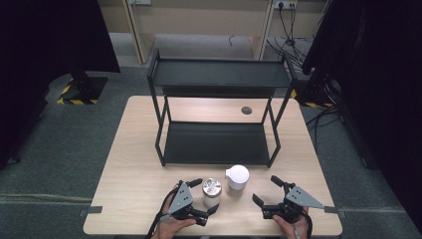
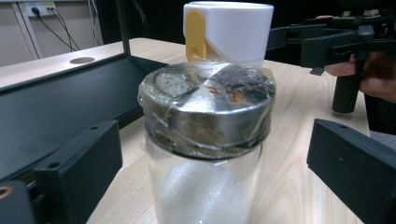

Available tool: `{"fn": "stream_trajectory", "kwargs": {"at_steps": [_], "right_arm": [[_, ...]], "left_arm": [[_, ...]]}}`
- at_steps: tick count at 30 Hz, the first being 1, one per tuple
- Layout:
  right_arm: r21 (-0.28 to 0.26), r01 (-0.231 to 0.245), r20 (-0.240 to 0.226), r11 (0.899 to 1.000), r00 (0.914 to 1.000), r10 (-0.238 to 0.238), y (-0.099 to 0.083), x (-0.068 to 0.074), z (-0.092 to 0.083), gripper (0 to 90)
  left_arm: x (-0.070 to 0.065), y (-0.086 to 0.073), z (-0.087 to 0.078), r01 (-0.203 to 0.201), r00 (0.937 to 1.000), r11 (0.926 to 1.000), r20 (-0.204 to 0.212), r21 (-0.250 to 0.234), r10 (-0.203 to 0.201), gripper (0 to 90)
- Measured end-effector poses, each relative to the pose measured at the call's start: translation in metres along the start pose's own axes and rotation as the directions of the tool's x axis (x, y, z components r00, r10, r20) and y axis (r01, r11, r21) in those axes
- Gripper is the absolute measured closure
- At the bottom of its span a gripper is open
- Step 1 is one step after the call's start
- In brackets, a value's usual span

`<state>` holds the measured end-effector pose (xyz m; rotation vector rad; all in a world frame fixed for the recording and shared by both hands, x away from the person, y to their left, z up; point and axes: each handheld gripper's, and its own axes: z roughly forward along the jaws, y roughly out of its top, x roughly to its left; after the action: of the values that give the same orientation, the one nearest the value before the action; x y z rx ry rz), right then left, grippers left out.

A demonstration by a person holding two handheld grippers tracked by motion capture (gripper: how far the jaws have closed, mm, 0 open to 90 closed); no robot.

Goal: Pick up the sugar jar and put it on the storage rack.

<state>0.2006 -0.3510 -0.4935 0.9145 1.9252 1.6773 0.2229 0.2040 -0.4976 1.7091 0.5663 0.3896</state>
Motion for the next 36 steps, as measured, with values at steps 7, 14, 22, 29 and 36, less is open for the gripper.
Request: {"fn": "stream_trajectory", "kwargs": {"at_steps": [7, 14, 22, 29, 36], "right_arm": [[-0.001, 0.0, -0.001, 1.0, 1.0, 0.0, 0.0, 0.0, 0.0, 0.9], [0.0, -0.001, -0.003, 1.0, 1.0, 0.001, 0.0, 0.0, 0.0, 0.9], [0.0, -0.001, -0.005, 1.0, 1.0, 0.001, 0.0, 0.0, 0.0, 0.9], [-0.001, -0.003, -0.006, 1.0, 1.0, 0.003, 0.0, -0.001, 0.0, 0.9], [-0.001, -0.004, -0.007, 1.0, 1.0, 0.004, 0.0, -0.001, 0.0, 1.0]], "left_arm": [[0.0, 0.002, 0.006, -0.002, 1.0, 0.9998, -0.005, 0.021, 0.002, 7.5], [0.0, 0.004, 0.01, -0.019, 0.9998, 0.9992, -0.009, 0.036, 0.019, 13.2], [0.0, 0.005, 0.013, -0.032, 0.9994, 0.9982, -0.01, 0.052, 0.032, 21.2], [0.0, 0.005, 0.016, -0.028, 0.9995, 0.9985, -0.014, 0.048, 0.029, 30.1], [0.001, 0.005, 0.016, -0.019, 0.9997, 0.9986, -0.015, 0.049, 0.019, 30.5]]}}
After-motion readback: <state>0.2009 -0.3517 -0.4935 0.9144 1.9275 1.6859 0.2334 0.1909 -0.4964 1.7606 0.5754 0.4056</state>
